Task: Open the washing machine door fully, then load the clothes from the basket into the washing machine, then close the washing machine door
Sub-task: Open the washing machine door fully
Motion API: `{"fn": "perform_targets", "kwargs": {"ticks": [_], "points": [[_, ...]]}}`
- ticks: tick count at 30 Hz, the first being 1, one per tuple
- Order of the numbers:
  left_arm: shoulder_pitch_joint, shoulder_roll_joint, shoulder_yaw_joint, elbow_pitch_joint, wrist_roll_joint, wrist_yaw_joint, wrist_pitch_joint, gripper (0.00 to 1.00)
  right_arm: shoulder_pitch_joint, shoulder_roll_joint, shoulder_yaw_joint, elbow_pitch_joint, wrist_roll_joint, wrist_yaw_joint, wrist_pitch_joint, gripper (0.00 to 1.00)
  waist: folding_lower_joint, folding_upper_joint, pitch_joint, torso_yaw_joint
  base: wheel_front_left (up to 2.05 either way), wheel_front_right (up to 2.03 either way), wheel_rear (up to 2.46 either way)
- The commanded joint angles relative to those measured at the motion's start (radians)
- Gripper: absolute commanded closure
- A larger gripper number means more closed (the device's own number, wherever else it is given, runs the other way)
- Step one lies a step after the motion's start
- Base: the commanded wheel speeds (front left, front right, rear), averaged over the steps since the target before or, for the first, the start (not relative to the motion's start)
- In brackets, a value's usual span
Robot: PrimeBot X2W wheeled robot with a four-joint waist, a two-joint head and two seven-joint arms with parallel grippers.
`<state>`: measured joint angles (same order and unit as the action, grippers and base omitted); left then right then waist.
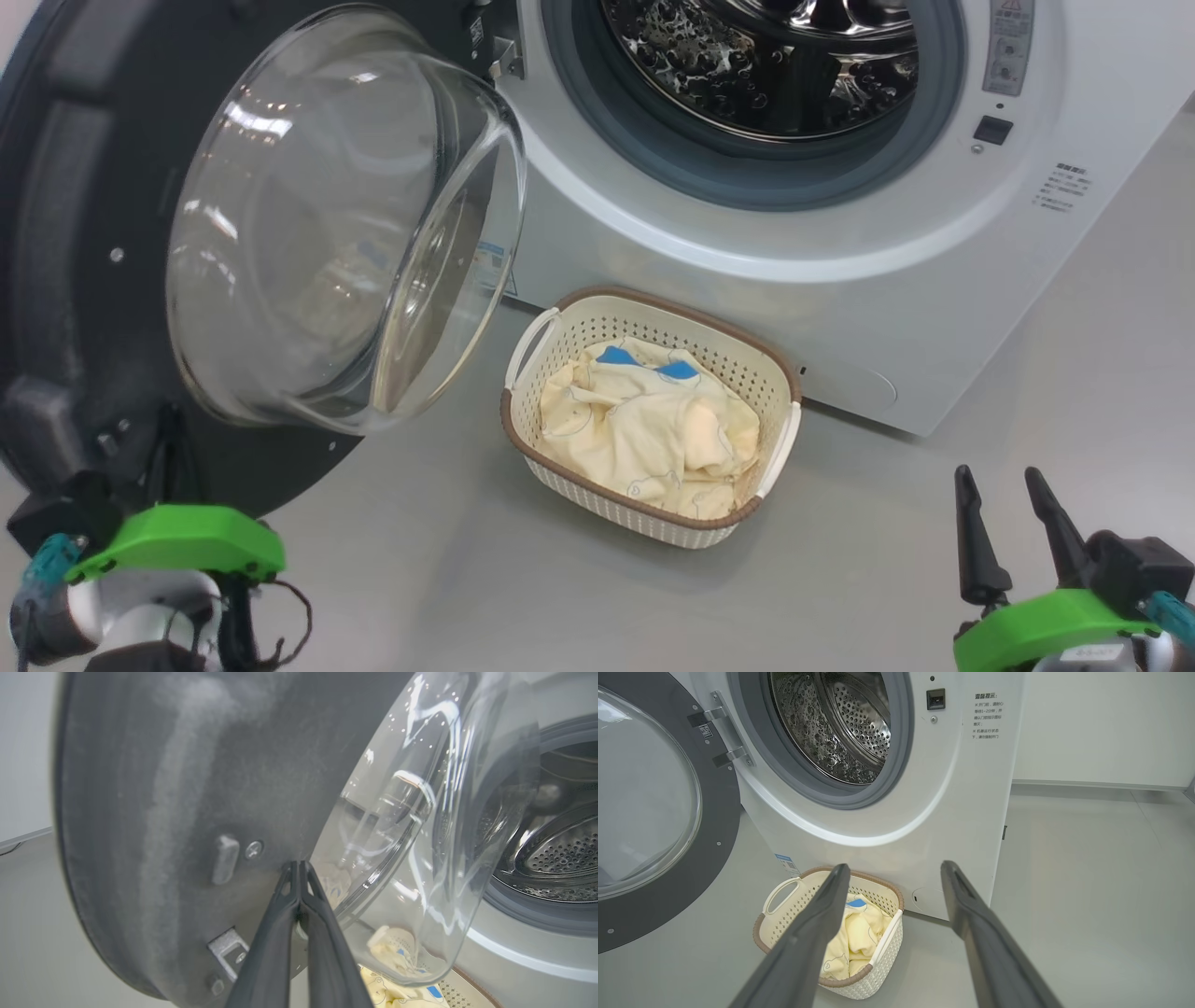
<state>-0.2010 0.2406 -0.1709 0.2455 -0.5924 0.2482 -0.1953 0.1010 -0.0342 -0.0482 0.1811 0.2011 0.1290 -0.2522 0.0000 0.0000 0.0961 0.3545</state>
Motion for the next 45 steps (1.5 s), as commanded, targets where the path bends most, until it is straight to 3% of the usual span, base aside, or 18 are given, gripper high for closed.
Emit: {"fn": "perform_targets", "kwargs": {"ticks": [1,16,45], "points": [[-0.071,0.048,0.067,0.002,-0.002,0.090,-0.018,1.00,-0.029,-0.016,0.024,-0.027,-0.011,0.002,-0.010,0.00,0.0000,0.0000,0.000,-0.008,0.00,0.00,0.00],[-0.231,0.113,0.187,0.248,0.003,0.061,-0.064,1.00,-0.036,-0.016,0.024,-0.026,-0.026,0.002,-0.010,0.00,0.0000,0.0000,0.029,-0.069,0.00,0.00,0.00],[-0.340,0.113,0.342,0.435,0.193,0.016,-0.066,1.00,-0.052,-0.016,0.030,-0.005,-0.018,0.002,-0.010,0.00,0.0000,0.0000,0.028,-0.135,0.00,0.00,0.00]]}}
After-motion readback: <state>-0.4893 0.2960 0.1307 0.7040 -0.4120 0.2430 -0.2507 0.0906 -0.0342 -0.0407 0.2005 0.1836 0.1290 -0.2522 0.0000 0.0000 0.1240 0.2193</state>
